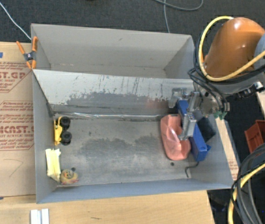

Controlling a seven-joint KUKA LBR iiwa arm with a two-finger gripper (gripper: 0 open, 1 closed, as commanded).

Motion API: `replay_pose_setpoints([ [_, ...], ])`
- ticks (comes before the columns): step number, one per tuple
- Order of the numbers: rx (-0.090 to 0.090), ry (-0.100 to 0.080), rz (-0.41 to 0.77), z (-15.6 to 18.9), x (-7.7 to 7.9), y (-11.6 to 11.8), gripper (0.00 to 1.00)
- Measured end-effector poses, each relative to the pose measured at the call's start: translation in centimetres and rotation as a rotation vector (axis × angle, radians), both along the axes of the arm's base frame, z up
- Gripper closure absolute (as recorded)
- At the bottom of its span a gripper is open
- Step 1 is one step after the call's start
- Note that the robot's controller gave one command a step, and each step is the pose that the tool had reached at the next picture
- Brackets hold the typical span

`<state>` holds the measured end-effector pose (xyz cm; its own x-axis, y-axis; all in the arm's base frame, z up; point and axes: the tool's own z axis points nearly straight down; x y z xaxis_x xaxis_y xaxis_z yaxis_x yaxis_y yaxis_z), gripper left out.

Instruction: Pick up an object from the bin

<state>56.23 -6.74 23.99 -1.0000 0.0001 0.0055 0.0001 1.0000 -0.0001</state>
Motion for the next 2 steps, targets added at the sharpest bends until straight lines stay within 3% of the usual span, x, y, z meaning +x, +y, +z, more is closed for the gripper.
replay_pose_setpoints([
  [1, -0.001, -0.008, 0.001, 0.5, 0.1, 0.0, 0.00],
  [2, 0.000, -0.003, -0.122, -2.0, -5.9, -4.9, 0.00],
])
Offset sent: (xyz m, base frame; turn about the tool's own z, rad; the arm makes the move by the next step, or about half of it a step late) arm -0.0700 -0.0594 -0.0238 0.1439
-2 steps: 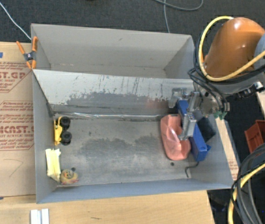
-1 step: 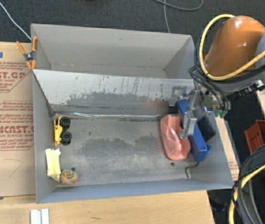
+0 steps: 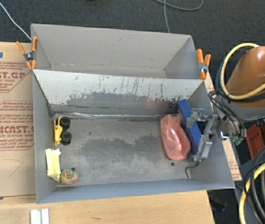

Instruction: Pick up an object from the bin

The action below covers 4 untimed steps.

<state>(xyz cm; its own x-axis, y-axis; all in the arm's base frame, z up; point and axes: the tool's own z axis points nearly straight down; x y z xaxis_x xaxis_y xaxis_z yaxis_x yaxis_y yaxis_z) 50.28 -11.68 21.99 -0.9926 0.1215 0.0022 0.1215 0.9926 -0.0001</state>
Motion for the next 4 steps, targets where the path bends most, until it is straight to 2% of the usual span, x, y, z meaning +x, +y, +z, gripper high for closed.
replay_pose_setpoints([
  [1, -0.002, -0.008, 0.119, -6.3, 1.7, 1.7, 0.00],
  [2, 0.000, -0.003, -0.203, -6.2, 0.8, -0.1, 0.00],
  [3, -0.002, -0.005, -0.215, -9.4, 1.5, 0.1, 0.00],
  [4, -0.007, -0.013, 0.284, -13.1, -0.2, -0.5, 0.00],
])
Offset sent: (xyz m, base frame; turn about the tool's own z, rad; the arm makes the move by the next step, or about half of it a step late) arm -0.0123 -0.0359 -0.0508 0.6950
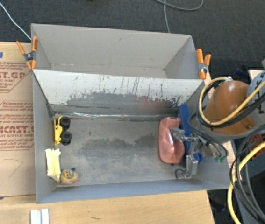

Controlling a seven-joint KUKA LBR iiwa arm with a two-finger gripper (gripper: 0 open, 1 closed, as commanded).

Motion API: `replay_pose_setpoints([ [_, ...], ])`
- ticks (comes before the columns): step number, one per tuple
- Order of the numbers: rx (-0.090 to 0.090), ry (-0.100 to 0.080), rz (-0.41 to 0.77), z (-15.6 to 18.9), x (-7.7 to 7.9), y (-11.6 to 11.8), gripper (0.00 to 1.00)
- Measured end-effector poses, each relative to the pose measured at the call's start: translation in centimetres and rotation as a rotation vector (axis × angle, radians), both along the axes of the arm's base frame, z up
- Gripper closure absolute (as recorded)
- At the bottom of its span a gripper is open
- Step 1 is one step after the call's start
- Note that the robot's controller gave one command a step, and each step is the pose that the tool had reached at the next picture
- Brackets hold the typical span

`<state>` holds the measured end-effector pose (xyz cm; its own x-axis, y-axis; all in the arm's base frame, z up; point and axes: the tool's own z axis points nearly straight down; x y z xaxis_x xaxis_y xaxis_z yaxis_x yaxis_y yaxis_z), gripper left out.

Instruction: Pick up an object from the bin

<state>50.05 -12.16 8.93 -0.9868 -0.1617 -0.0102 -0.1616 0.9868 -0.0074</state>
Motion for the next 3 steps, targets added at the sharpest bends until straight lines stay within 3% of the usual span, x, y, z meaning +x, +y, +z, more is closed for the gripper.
replay_pose_setpoints([
  [1, 0.009, 0.007, -0.036, -1.6, 2.4, -0.6, 1.00],
  [2, 0.009, 0.007, -0.035, -1.6, 2.4, -0.6, 1.00],
  [3, 0.010, 0.017, 0.146, 0.1, 4.0, -0.7, 1.00],
])
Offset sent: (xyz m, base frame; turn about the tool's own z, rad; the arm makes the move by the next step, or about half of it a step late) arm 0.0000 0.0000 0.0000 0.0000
